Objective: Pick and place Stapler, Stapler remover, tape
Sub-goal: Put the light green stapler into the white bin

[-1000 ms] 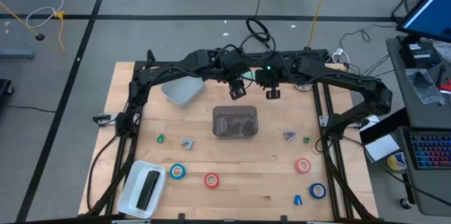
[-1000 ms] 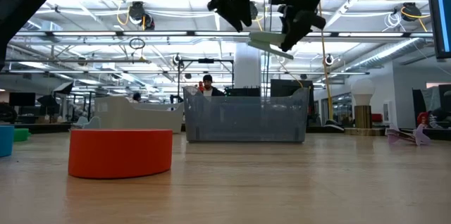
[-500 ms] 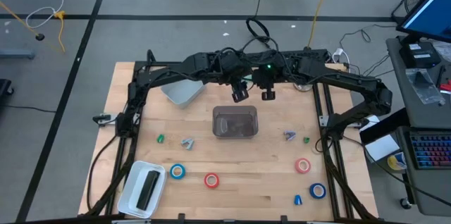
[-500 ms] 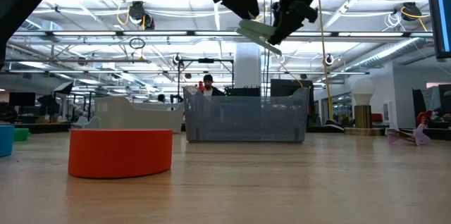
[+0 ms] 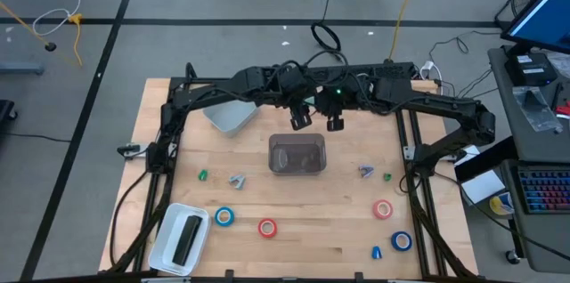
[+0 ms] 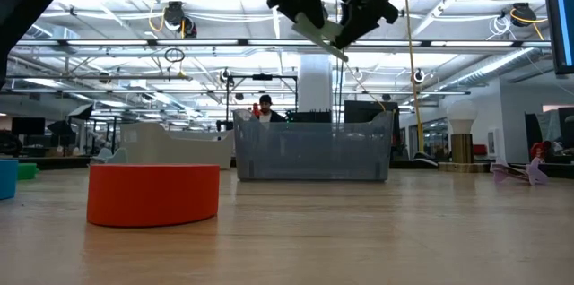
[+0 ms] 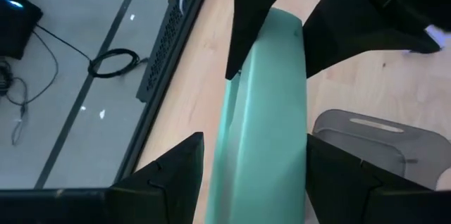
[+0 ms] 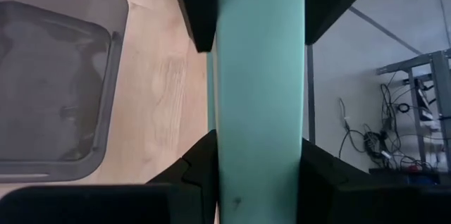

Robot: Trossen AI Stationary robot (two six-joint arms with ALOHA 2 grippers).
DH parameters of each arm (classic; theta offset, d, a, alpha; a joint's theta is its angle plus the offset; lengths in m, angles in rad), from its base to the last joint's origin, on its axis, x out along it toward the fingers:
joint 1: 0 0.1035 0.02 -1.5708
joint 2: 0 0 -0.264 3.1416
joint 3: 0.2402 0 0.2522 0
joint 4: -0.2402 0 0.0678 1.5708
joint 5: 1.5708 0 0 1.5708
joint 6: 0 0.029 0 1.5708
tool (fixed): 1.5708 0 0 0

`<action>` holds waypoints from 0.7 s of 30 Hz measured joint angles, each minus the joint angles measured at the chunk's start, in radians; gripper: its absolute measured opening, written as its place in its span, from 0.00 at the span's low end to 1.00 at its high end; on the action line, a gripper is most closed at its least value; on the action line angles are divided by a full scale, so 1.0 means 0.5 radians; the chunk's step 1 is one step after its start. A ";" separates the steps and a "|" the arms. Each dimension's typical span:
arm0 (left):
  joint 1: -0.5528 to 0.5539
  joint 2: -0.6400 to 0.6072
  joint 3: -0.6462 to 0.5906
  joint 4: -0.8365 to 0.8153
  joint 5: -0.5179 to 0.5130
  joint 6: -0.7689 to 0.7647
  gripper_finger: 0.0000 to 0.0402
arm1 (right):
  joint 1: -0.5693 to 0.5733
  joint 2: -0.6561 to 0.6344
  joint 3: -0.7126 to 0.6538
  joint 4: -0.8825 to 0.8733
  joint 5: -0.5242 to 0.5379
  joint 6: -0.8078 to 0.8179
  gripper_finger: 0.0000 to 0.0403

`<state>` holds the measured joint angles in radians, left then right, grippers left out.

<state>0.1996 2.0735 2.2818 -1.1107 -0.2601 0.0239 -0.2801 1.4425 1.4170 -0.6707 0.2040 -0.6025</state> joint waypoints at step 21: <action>0.003 -0.003 -0.091 -0.040 0.168 0.049 0.33 | 0.104 0.004 -0.003 0.013 0.024 -0.107 0.33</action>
<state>0.2012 2.0720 2.2364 -1.1308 -0.1759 0.0483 -0.2279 1.4445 1.4155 -0.6640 0.2159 -0.6562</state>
